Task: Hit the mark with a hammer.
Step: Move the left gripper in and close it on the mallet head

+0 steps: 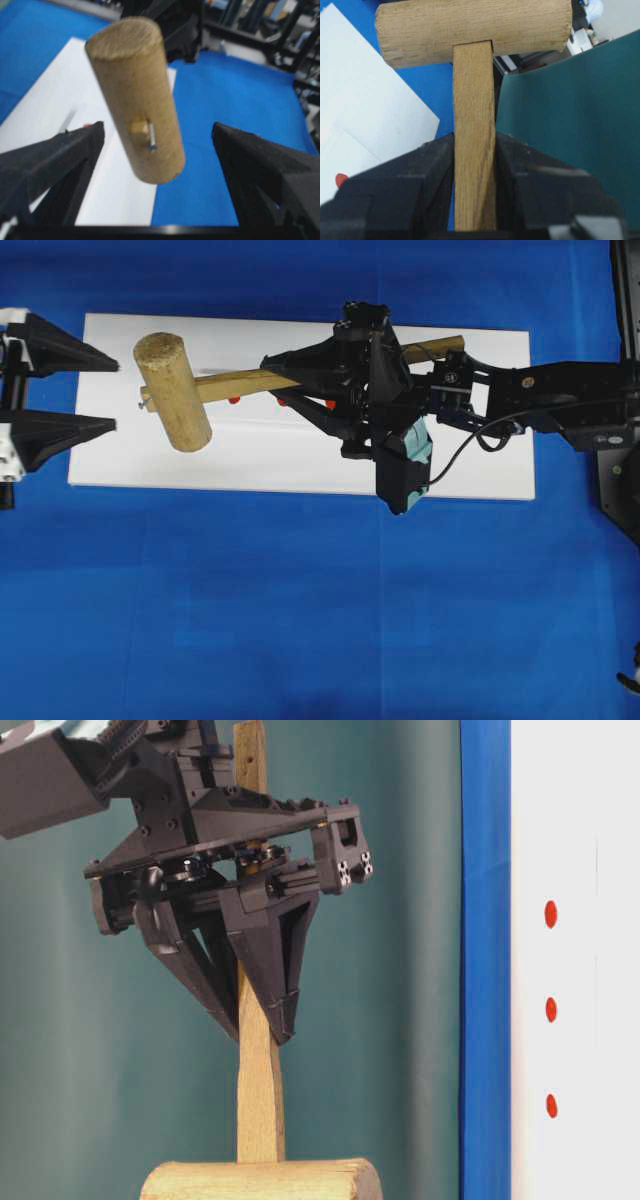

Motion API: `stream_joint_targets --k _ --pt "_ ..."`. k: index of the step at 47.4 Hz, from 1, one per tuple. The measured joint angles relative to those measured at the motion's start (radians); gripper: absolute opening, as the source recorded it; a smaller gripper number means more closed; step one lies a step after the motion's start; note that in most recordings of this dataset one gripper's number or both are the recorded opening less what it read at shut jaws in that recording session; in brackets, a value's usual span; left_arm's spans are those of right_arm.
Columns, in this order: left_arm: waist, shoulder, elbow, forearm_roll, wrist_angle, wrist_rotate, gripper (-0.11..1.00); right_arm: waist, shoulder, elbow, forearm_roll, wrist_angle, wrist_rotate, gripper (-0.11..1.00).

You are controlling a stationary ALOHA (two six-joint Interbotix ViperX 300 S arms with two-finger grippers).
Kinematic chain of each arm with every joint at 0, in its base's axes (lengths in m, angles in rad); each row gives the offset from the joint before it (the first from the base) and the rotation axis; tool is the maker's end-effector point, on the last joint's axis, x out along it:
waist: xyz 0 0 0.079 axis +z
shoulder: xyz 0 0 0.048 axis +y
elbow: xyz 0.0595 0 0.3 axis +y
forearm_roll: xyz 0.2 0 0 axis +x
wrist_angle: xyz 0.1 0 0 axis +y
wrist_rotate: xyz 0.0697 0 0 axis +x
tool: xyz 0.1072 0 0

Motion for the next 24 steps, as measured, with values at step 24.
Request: stream_joint_targets --k 24 --pt "0.028 0.350 -0.132 0.000 -0.170 0.003 0.92 0.000 0.000 0.000 0.000 0.002 -0.002 0.10"
